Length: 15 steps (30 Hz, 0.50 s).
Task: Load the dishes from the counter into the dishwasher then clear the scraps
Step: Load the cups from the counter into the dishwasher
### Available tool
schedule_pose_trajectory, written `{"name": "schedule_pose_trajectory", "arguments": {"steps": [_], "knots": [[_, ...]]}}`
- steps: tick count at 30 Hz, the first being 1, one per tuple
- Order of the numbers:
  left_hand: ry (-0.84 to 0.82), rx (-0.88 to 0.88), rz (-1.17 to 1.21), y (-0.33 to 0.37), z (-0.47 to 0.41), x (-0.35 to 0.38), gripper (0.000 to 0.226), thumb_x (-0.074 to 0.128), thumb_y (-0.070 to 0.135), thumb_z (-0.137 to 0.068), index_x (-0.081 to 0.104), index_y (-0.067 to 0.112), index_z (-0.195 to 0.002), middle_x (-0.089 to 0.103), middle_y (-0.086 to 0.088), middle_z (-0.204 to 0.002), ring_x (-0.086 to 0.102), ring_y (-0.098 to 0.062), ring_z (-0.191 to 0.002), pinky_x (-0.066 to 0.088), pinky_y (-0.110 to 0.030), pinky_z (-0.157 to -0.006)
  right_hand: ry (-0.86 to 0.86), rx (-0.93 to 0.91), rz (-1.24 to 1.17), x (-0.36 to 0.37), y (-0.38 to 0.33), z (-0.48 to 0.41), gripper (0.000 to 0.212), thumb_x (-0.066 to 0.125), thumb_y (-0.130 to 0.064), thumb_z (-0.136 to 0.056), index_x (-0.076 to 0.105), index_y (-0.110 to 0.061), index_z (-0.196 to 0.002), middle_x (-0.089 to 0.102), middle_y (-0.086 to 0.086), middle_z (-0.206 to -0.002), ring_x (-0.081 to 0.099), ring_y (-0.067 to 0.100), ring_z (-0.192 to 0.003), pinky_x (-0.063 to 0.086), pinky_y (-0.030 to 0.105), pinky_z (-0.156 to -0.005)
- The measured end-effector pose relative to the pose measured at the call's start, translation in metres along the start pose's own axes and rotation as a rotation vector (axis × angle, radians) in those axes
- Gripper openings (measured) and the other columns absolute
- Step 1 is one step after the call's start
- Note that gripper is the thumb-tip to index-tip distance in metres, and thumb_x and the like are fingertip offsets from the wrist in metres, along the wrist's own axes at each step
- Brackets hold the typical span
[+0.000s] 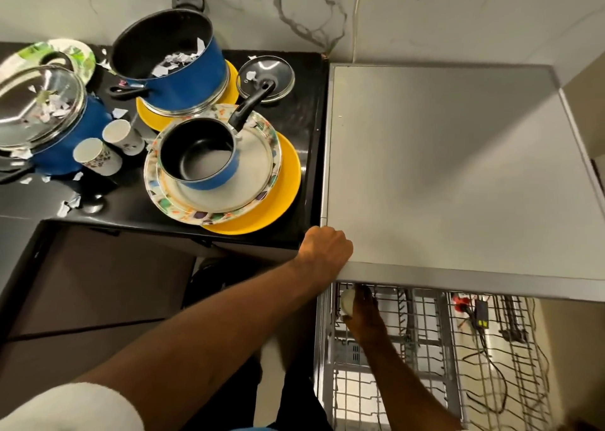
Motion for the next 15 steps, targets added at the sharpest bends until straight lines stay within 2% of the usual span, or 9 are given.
{"name": "schedule_pose_trajectory", "arguments": {"steps": [2,4,6,9,12,13,15], "knots": [[0.018,-0.003,0.003,0.001,0.002,-0.001,0.022,0.069,0.021,-0.095,0.064,0.01,-0.114,0.066,-0.007,-0.109,0.063,-0.022,-0.097,0.053,-0.037,-0.083,0.008,0.03,0.003,-0.009,-0.001,0.006,0.113,0.087,-0.025,-0.08,0.013,-0.017,-0.165,0.034,0.012,-0.164,0.041,0.033,-0.146,0.05,0.045,-0.111],[0.048,-0.003,0.033,-0.001,0.005,0.0,0.022,0.068,0.02,-0.096,0.063,0.01,-0.115,0.066,-0.007,-0.112,0.064,-0.022,-0.101,0.052,-0.037,-0.085,0.067,0.025,0.027,-0.021,-0.008,0.016,0.101,0.083,-0.031,-0.085,0.023,-0.013,-0.163,0.041,0.015,-0.16,0.046,0.034,-0.143,0.052,0.046,-0.108],[0.072,-0.01,0.082,-0.006,0.009,0.006,0.026,0.068,0.02,-0.095,0.062,0.01,-0.119,0.066,-0.007,-0.117,0.065,-0.024,-0.105,0.054,-0.037,-0.088,0.117,-0.028,0.024,-0.039,-0.027,0.03,0.076,0.072,-0.038,-0.094,0.038,-0.014,-0.157,0.057,0.013,-0.146,0.058,0.032,-0.13,0.056,0.044,-0.101],[0.127,-0.024,0.216,-0.022,0.018,0.024,0.051,0.073,0.027,-0.09,0.053,0.016,-0.136,0.061,-0.005,-0.133,0.064,-0.025,-0.115,0.055,-0.042,-0.095,0.089,-0.107,-0.069,-0.07,-0.066,0.056,0.037,0.05,-0.05,-0.105,0.057,-0.032,-0.136,0.069,-0.005,-0.119,0.065,0.014,-0.109,0.056,0.033,-0.094],[0.113,0.021,0.399,-0.039,0.037,0.048,0.076,0.068,0.026,-0.094,0.027,0.023,-0.158,0.033,0.001,-0.163,0.041,-0.023,-0.144,0.041,-0.043,-0.113,0.212,-0.257,-0.224,-0.093,-0.103,0.084,0.022,0.053,-0.043,-0.106,0.067,-0.033,-0.119,0.069,-0.016,-0.111,0.061,0.0,-0.101,0.052,0.025,-0.09],[0.124,0.036,0.453,-0.043,0.045,0.055,0.079,0.067,0.022,-0.095,0.022,0.025,-0.16,0.026,0.005,-0.165,0.031,-0.021,-0.15,0.035,-0.042,-0.117,0.254,-0.297,-0.262,-0.1,-0.114,0.093,0.02,0.054,-0.04,-0.106,0.068,-0.032,-0.118,0.069,-0.016,-0.109,0.06,-0.002,-0.1,0.052,0.023,-0.089],[0.195,0.047,0.543,-0.051,0.065,0.066,0.075,0.062,0.016,-0.098,0.022,0.03,-0.16,0.025,0.008,-0.166,0.024,-0.016,-0.153,0.032,-0.04,-0.119,0.319,-0.353,-0.337,-0.112,-0.135,0.106,0.019,0.055,-0.038,-0.106,0.068,-0.03,-0.118,0.068,-0.017,-0.11,0.06,-0.003,-0.102,0.052,0.02,-0.089]]}}
Point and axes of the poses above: each hand's wrist, its own z-axis away from the middle knuckle, its own x-axis out of the palm, y = z × x, the point moved 2 cm from there along -z, towards the middle knuckle
